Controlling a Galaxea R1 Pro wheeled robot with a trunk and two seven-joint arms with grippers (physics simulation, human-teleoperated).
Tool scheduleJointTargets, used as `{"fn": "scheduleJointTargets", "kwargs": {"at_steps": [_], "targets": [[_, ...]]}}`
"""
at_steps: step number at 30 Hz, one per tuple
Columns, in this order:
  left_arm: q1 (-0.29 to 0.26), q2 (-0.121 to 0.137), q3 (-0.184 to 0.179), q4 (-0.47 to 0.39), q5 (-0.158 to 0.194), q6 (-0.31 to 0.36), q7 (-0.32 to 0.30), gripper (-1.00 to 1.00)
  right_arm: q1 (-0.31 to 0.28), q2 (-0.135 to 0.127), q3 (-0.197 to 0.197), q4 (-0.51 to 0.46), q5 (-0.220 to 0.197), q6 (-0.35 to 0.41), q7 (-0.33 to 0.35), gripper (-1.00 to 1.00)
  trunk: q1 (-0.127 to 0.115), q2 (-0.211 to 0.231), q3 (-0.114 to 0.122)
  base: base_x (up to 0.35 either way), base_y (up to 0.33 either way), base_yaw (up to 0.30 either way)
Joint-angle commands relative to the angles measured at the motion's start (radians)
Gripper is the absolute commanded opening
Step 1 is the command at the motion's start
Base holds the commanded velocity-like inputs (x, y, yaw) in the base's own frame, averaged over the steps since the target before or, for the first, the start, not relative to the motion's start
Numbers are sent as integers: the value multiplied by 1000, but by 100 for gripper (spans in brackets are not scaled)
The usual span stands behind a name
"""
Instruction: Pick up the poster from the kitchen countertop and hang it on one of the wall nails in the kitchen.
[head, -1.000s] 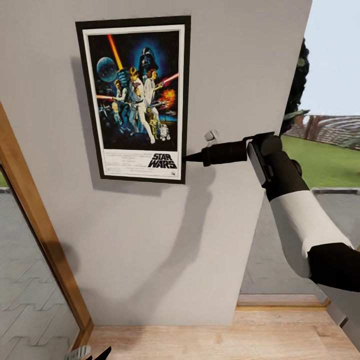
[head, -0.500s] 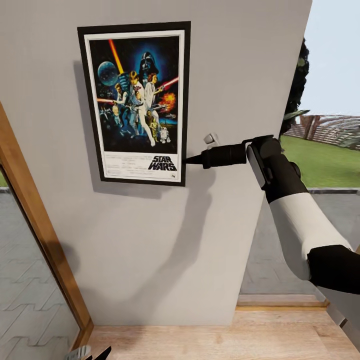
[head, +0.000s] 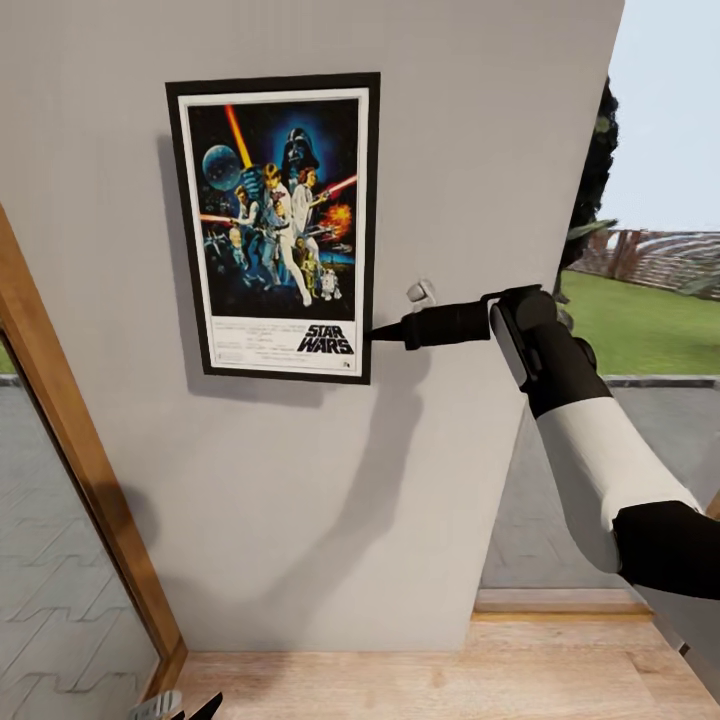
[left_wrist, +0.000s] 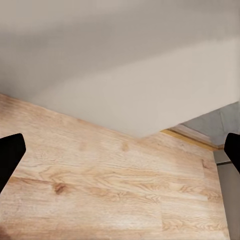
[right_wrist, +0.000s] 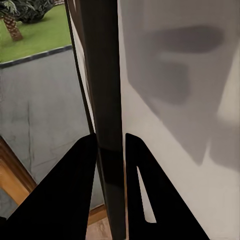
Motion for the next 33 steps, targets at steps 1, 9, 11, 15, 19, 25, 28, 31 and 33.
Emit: {"fn": "scheduleJointTargets", "kwargs": {"at_steps": [1, 9, 11, 15, 19, 25, 28, 31, 33], "targets": [[-1, 0, 8, 1, -8, -6, -3, 100, -1, -1, 1, 0, -3, 9, 3, -100, 1, -1, -1, 0, 0, 0], [-1, 0, 8, 1, -8, -6, -3, 100, 0, -1, 1, 0, -3, 9, 3, -100, 1, -1, -1, 198, 0, 0], [-1, 0, 8, 1, -8, -6, -3, 100, 0, -1, 1, 0, -4, 9, 3, -100, 1, -1, -1, 161, 0, 0], [-1, 0, 8, 1, -8, -6, -3, 100, 0, -1, 1, 0, -4, 9, 3, -100, 1, -1, -1, 54, 0, 0], [-1, 0, 8, 1, -8, -6, -3, 100, 0, -1, 1, 0, -4, 9, 3, -100, 1, -1, -1, 13, 0, 0], [-1, 0, 8, 1, -8, -6, -3, 100, 0, -1, 1, 0, -4, 6, 3, -100, 1, -1, -1, 3, 0, 0], [-1, 0, 8, 1, -8, -6, -3, 100, 0, -1, 1, 0, -4, -28, 3, -100, 1, -1, -1, 0, 0, 0], [-1, 1, 8, 1, -8, -6, -3, 100, 0, -1, 1, 1, -4, -67, 4, -100, 1, -1, -1, 0, 0, 0], [-1, 1, 8, 1, -8, -6, -3, 100, 1, -1, 1, 1, -4, -77, 4, -100, 1, -1, -1, 0, 0, 0]]}}
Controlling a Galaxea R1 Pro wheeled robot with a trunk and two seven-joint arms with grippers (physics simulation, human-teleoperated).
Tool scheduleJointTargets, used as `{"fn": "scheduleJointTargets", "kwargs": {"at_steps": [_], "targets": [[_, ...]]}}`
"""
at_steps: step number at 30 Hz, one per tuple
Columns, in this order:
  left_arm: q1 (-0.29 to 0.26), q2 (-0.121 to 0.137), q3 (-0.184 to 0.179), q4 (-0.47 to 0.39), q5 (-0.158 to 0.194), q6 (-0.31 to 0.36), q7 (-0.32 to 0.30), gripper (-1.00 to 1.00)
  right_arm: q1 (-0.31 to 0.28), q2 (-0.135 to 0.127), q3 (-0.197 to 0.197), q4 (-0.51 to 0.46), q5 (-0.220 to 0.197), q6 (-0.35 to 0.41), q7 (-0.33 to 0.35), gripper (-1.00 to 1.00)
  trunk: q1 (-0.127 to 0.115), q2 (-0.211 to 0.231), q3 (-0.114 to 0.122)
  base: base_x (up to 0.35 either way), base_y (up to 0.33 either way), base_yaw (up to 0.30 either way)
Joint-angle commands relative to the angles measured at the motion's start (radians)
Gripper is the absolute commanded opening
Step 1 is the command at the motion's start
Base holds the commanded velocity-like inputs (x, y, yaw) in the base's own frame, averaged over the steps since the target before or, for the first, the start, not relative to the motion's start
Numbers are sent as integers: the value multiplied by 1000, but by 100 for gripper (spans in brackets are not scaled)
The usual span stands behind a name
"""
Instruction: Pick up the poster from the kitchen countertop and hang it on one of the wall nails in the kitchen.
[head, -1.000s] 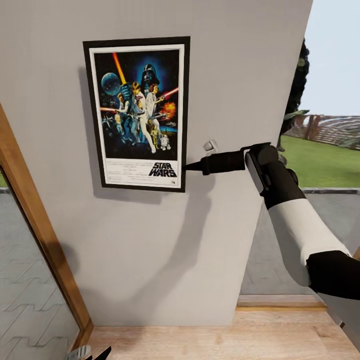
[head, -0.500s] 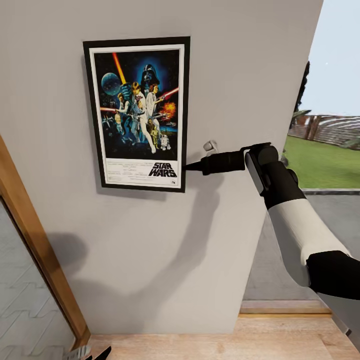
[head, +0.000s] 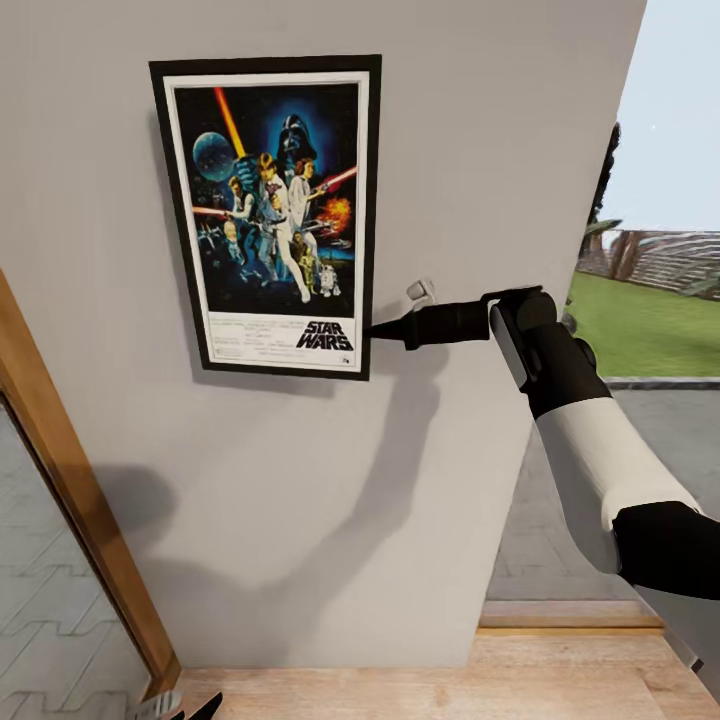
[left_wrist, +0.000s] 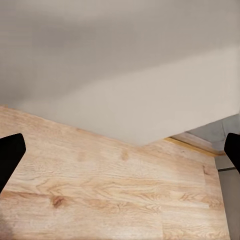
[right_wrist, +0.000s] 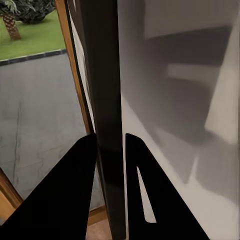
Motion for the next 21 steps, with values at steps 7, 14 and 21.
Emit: {"fn": "scheduleJointTargets", "kwargs": {"at_steps": [7, 14, 21], "targets": [[-1, 1, 8, 1, -8, -6, -3, 100, 21, -1, 1, 0, -3, -7, 3, -100, 1, -1, -1, 0, 0, 0], [-1, 0, 8, 1, -8, -6, -3, 100, 38, -1, 2, 0, -3, -11, 3, -100, 1, -1, -1, 0, 0, 0], [-1, 0, 8, 1, -8, -6, -3, 100, 46, -1, 2, 0, -3, -13, 2, -100, 1, -1, -1, 0, 0, 0]]}}
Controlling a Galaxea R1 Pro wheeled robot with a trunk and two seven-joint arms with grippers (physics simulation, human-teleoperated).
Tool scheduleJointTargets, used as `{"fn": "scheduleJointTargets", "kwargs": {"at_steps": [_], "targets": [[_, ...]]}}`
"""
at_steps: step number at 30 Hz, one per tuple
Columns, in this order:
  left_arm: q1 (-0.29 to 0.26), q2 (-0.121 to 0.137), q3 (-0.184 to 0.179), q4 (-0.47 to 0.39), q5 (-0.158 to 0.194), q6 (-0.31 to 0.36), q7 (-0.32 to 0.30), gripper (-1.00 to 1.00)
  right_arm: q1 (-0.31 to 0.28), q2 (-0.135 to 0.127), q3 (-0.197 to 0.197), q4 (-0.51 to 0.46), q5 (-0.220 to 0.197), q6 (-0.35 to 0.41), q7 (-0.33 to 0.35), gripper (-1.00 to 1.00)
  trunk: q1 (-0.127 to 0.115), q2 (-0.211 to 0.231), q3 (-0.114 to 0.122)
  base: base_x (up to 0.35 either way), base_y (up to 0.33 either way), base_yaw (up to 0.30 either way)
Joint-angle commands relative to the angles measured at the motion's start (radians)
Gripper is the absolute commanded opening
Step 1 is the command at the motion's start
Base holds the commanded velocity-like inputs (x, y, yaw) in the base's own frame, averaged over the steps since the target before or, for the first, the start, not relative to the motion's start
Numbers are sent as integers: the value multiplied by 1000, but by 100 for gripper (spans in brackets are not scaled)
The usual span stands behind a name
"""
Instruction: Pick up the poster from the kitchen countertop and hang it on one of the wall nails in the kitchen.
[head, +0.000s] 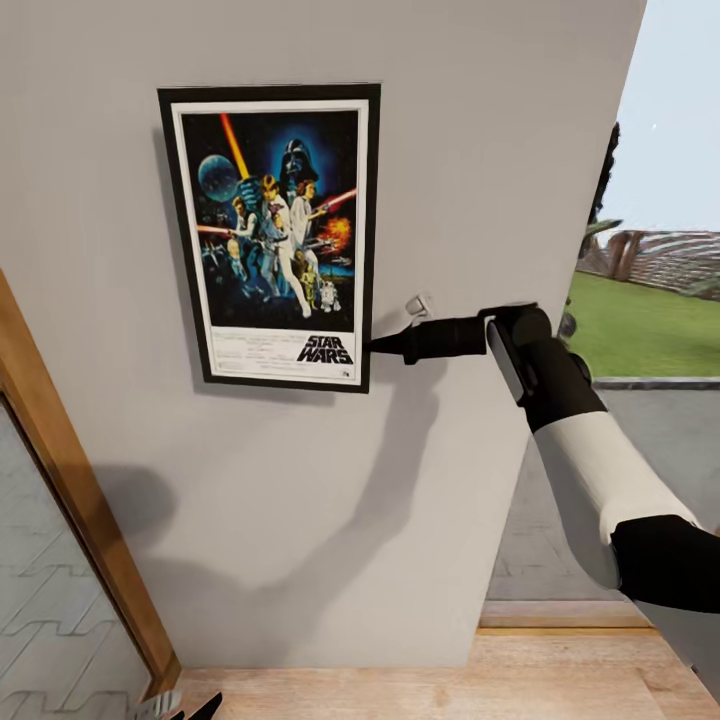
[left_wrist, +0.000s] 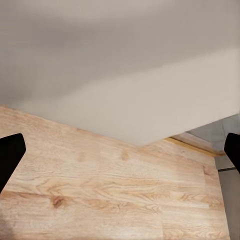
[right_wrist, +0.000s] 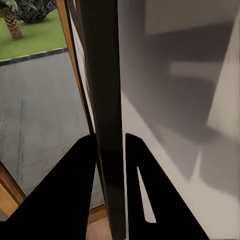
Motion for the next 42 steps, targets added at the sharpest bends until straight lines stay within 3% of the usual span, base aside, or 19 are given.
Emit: {"fn": "scheduleJointTargets", "kwargs": {"at_steps": [1, 42], "targets": [[-1, 0, 8, 1, -8, -6, -3, 100, 2, -1, 1, 0, -3, 9, 3, -100, 0, -1, -1, 0, 0, 0], [-1, 1, 8, 1, -8, -6, -3, 100, 24, -1, 3, 0, -3, 8, 2, -100, 0, -1, -1, 18, 22, 0]]}}
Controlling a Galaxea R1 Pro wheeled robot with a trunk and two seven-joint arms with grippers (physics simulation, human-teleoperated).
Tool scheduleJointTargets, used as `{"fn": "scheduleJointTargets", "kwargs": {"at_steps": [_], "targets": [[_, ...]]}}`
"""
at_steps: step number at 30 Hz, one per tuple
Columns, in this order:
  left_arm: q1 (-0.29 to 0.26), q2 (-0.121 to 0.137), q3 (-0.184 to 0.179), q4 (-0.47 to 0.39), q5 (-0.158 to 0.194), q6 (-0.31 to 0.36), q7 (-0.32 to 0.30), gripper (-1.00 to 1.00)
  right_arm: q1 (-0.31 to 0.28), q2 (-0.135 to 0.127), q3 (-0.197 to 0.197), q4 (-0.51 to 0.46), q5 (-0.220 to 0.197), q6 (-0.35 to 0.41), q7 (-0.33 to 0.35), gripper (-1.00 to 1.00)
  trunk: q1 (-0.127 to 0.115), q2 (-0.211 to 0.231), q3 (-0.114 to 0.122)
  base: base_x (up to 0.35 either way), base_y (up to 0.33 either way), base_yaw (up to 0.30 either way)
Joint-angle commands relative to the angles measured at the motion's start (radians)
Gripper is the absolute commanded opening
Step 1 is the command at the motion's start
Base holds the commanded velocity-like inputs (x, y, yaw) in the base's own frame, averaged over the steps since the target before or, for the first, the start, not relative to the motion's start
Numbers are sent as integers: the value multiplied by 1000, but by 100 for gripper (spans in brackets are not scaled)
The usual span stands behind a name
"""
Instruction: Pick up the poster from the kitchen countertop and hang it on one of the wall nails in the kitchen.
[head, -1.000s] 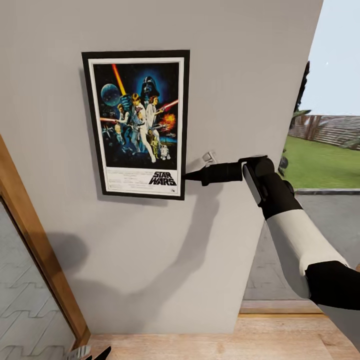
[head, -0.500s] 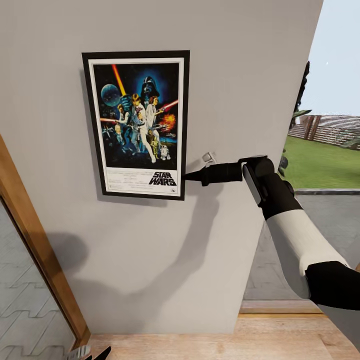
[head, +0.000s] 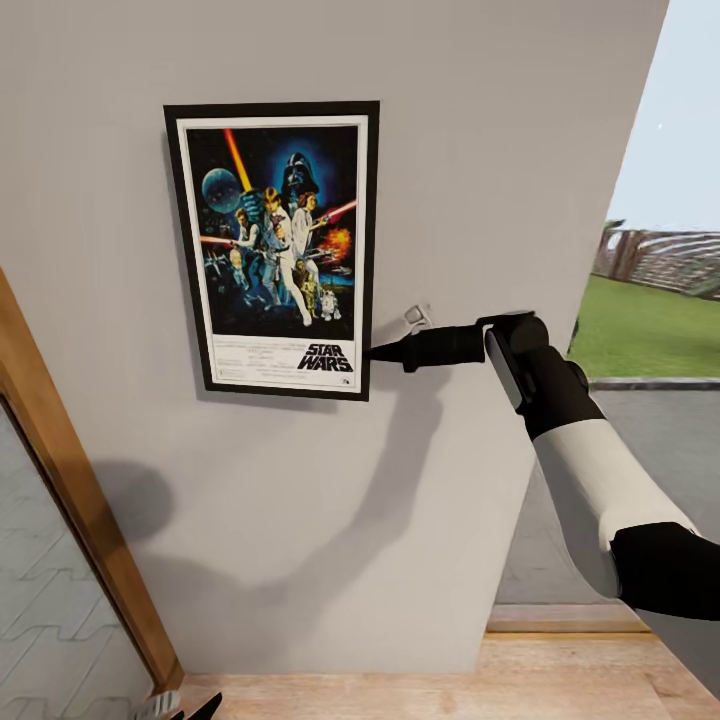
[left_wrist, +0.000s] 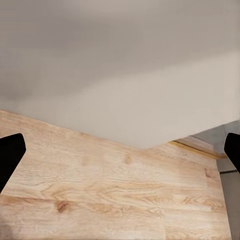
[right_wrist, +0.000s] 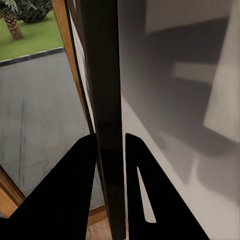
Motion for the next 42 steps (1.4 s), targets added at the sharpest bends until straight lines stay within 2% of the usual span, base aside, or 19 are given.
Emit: {"fn": "scheduleJointTargets", "kwargs": {"at_steps": [1, 42], "targets": [[-1, 0, 8, 1, -8, -6, -2, 100, -1, -1, 1, 0, -3, 9, 3, -100, 1, -1, -1, 9, 10, 0], [8, -3, 6, 0, -8, -7, -3, 100, -1, 0, 5, -7, -3, 6, 0, -100, 1, -1, -1, 5, 13, 0]]}}
